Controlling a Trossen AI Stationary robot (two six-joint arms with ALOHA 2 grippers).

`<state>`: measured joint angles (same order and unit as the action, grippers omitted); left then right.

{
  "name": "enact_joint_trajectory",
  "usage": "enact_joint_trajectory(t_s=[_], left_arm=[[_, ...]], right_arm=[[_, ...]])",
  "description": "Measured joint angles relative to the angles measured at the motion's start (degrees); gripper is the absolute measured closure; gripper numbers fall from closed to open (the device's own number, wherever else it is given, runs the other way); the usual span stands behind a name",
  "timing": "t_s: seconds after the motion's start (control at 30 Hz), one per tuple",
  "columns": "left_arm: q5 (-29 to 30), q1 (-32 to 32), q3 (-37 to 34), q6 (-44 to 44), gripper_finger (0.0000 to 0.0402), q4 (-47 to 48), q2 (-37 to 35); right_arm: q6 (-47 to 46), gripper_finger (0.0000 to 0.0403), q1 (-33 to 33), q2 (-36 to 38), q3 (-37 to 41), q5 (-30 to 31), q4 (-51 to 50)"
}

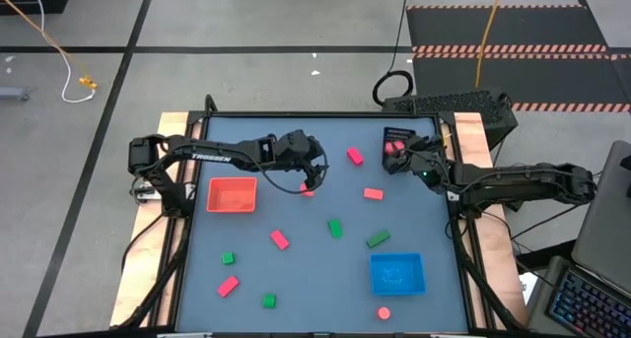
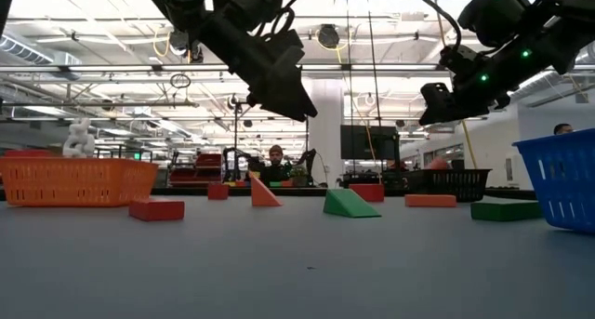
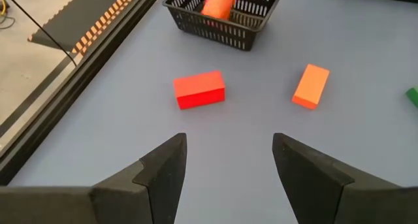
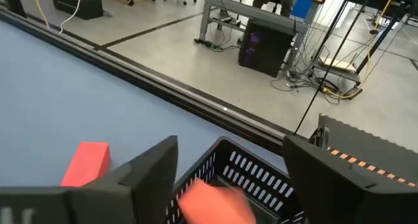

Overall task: Sort & place blocks by color
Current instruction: Put the red block into the blue bin

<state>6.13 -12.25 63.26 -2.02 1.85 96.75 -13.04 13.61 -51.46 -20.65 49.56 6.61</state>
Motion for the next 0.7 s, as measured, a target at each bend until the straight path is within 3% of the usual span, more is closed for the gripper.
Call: enact_joint_trajectory(t_s=[0.1, 0.27, 0.53, 0.7], left_arm=[[0.0, 0.1, 0.0, 0.0, 0.0172, 0.0, 0.0], [0.0, 0.1, 0.0, -0.1, 0.0172, -1.5, 0.0], [0.0, 0.1, 0.0, -0.3, 0.0172, -4.6, 0.0], [0.0, 0.0, 0.0, -0.1, 0.0172, -5.1, 0.0]], right_arm=[[0.0, 0.0117, 0.0, 0.0, 0.0, -0.7, 2.6], [0.2, 0.0122, -0.1, -2.1, -0.1, -10.6, 15.0], [-2.8, 0.0124, -0.1, -16.4, -0.4, -17.0, 24.5], [-2.2, 0.0124, -0.9, -26.1, -6.1, -19.8, 24.0]])
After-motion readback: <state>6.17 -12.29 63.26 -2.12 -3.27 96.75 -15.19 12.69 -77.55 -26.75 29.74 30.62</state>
